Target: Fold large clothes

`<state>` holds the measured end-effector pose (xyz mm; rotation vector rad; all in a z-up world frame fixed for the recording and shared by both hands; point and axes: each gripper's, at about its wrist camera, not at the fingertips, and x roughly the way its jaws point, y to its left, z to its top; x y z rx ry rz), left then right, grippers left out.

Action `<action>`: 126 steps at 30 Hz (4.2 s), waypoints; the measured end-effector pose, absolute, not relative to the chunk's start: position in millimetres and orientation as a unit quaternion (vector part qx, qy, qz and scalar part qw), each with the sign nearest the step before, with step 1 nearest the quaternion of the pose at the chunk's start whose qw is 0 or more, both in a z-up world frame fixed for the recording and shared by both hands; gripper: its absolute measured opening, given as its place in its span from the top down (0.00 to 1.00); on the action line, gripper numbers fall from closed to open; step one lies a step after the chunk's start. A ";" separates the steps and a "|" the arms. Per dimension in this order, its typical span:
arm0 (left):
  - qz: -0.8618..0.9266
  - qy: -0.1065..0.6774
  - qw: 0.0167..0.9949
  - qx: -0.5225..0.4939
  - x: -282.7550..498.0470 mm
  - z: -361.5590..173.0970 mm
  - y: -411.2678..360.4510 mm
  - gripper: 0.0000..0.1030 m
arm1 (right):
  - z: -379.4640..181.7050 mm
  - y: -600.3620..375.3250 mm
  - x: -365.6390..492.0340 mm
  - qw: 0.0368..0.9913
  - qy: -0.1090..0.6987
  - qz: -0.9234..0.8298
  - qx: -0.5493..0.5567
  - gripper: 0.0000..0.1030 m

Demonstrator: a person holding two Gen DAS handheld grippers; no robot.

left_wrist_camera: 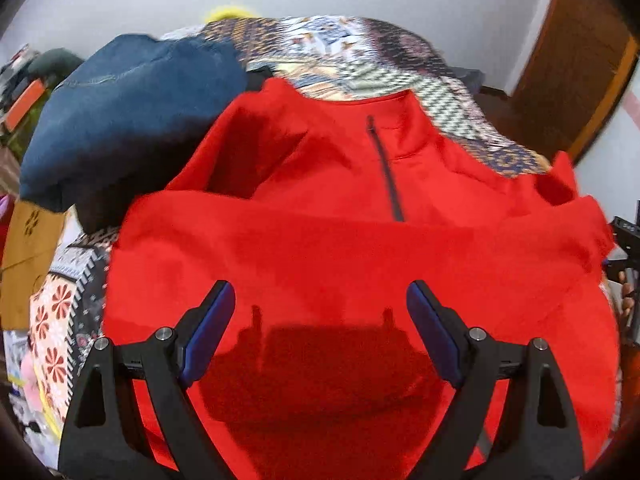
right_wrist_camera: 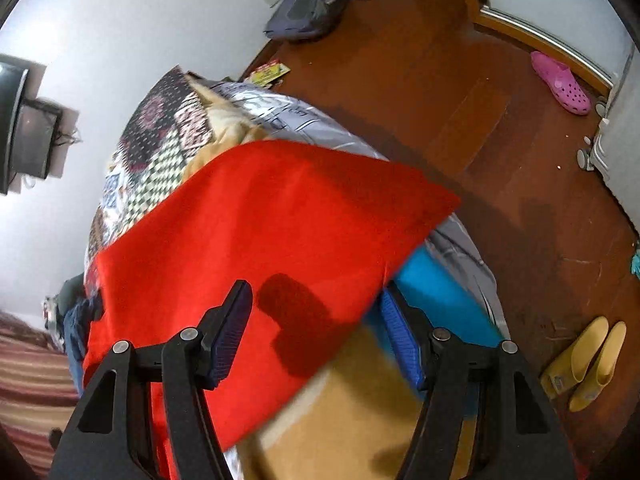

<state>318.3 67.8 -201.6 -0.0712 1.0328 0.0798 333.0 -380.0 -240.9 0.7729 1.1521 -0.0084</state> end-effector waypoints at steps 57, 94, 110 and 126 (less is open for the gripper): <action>0.003 0.432 0.901 0.028 243.8 -159.4 66.3 0.15 | -163.0 -130.4 263.5 0.783 0.575 0.237 -0.002 0.83; -0.178 0.477 0.850 0.136 384.1 -201.4 -161.8 0.52 | -171.6 -270.1 267.0 0.851 0.505 0.112 0.090 0.45; -0.091 0.446 0.889 0.042 345.0 -177.0 -37.6 0.95 | -190.5 -265.4 267.4 0.841 0.521 0.113 0.095 0.35; -0.039 0.547 0.835 0.030 296.1 -232.9 22.1 0.70 | -184.8 -258.4 266.5 0.850 0.514 0.092 0.060 0.35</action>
